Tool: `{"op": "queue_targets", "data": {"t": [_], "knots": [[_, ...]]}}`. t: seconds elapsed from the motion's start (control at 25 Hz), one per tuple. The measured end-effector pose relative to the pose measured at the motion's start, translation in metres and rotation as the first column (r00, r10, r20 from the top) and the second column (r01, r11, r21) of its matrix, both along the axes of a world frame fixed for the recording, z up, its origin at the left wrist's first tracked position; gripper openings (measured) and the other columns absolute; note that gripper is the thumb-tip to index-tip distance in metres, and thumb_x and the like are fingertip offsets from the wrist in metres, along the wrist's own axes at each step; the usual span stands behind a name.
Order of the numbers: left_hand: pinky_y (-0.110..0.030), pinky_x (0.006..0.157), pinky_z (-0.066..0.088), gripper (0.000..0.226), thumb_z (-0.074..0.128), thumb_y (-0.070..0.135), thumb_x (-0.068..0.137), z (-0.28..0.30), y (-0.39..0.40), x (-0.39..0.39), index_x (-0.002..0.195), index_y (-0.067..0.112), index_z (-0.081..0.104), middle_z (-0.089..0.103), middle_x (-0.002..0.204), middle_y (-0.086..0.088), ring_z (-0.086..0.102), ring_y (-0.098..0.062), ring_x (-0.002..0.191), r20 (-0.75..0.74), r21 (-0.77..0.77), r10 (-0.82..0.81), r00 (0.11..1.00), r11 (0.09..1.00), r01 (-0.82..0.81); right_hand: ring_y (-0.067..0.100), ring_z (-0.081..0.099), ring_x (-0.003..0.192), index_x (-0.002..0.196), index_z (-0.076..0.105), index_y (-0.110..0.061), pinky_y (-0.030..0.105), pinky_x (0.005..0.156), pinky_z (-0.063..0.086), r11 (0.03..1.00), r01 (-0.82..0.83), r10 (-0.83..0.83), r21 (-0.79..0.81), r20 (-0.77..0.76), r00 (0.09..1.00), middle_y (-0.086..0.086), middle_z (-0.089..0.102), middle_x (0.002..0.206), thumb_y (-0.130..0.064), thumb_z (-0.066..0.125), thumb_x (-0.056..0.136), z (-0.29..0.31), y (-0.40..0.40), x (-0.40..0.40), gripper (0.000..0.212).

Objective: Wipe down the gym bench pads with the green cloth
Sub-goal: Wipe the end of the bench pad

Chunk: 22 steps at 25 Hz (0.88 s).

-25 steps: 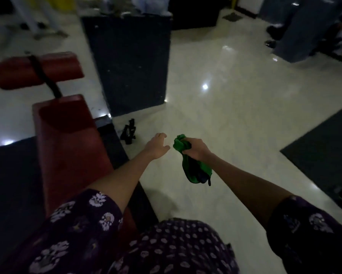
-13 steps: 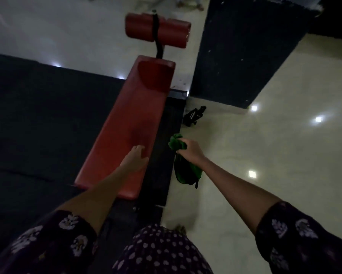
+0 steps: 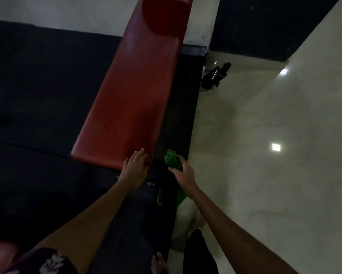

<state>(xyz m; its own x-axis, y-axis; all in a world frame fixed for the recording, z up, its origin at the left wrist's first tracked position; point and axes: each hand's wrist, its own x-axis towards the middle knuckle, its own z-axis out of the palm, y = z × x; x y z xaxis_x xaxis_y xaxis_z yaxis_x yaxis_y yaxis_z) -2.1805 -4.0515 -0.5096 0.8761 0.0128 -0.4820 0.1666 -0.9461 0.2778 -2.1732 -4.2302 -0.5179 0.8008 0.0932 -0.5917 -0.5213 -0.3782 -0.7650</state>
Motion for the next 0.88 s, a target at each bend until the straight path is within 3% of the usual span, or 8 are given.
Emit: {"op": "queue_targets", "data": {"t": [0.16,0.28,0.4,0.52,0.6,0.72,0.8,0.88], "knots": [[-0.045,0.116,0.006,0.052,0.040,0.022,0.100,-0.064,0.025,0.003,0.148,0.011,0.023,0.004,0.159,0.000,0.003,-0.020,0.146,0.193,-0.051,0.138,0.971,0.990,-0.130,0.019,0.055,0.112,0.133,0.048,-0.018,0.024,0.089,0.045,0.947,0.202,-0.193,0.248,-0.062,0.979,0.003,0.058,0.121,-0.012,0.059,0.090,-0.075,0.043,-0.042,0.044],[-0.047,0.116,0.002,0.051,0.038,0.026,0.100,-0.085,0.037,0.035,0.148,0.012,0.024,0.005,0.159,-0.001,0.002,-0.022,0.146,0.328,-0.021,0.108,0.939,0.994,-0.107,0.014,0.053,0.117,0.134,0.049,-0.016,0.022,0.096,0.044,0.888,0.339,-0.346,0.312,-0.034,0.938,0.002,0.056,0.126,-0.012,0.060,0.090,-0.098,0.067,-0.053,0.046],[-0.052,0.114,-0.001,0.052,0.038,0.030,0.101,-0.097,0.041,0.080,0.149,0.016,0.023,0.006,0.159,-0.002,0.002,-0.025,0.146,0.430,0.045,0.011,0.903,0.998,-0.033,-0.001,0.048,0.116,0.132,0.050,-0.026,0.023,0.103,0.040,0.895,0.315,-0.346,0.315,0.046,0.937,-0.013,0.054,0.123,-0.014,0.060,0.090,-0.114,0.087,-0.054,0.044],[-0.053,0.114,-0.004,0.052,0.029,0.037,0.102,-0.108,0.037,0.106,0.150,0.025,0.014,0.006,0.159,0.002,0.000,-0.021,0.146,0.405,0.129,-0.014,0.914,0.991,-0.042,-0.020,0.044,0.106,0.123,0.049,-0.035,0.007,0.097,0.035,0.888,0.322,-0.374,0.330,0.108,0.921,-0.025,0.049,0.115,-0.010,0.060,0.090,-0.118,0.100,-0.054,0.042],[-0.050,0.115,-0.005,0.051,0.026,0.038,0.102,-0.114,0.036,0.106,0.150,0.028,0.014,0.008,0.159,0.004,0.000,-0.019,0.146,0.414,0.140,0.004,0.910,0.988,-0.068,-0.017,0.045,0.104,0.122,0.053,-0.027,0.003,0.092,0.034,0.876,0.365,-0.429,0.315,0.164,0.888,-0.020,0.051,0.112,-0.006,0.059,0.090,-0.117,0.098,-0.029,0.038],[-0.049,0.115,-0.004,0.048,0.024,0.037,0.102,-0.115,0.037,0.105,0.149,0.029,0.018,0.012,0.158,0.003,0.004,-0.018,0.146,0.460,0.081,0.038,0.887,0.993,-0.084,-0.002,0.048,0.109,0.126,0.057,-0.012,0.009,0.095,0.036,0.911,0.331,-0.398,0.245,0.315,0.862,-0.011,0.051,0.112,0.003,0.056,0.087,-0.115,0.094,0.032,0.042],[-0.048,0.115,-0.004,0.049,0.019,0.039,0.101,-0.115,0.037,0.105,0.149,0.028,0.018,0.011,0.158,0.001,0.006,-0.017,0.146,0.475,0.040,0.073,0.877,0.994,-0.105,-0.006,0.047,0.108,0.127,0.055,-0.019,0.007,0.097,0.035,0.927,0.285,-0.355,0.244,0.325,0.876,-0.015,0.051,0.114,0.003,0.056,0.085,-0.116,0.091,0.039,0.047],[-0.047,0.115,-0.005,0.053,0.013,0.041,0.099,-0.117,0.036,0.105,0.149,0.027,0.019,0.011,0.158,0.000,0.006,-0.017,0.146,0.473,0.052,0.069,0.878,0.993,-0.106,-0.008,0.049,0.111,0.121,0.052,-0.037,0.012,0.099,0.037,0.922,0.246,-0.325,0.299,0.254,0.911,-0.021,0.052,0.117,-0.006,0.058,0.085,-0.117,0.090,0.011,0.048]]}}
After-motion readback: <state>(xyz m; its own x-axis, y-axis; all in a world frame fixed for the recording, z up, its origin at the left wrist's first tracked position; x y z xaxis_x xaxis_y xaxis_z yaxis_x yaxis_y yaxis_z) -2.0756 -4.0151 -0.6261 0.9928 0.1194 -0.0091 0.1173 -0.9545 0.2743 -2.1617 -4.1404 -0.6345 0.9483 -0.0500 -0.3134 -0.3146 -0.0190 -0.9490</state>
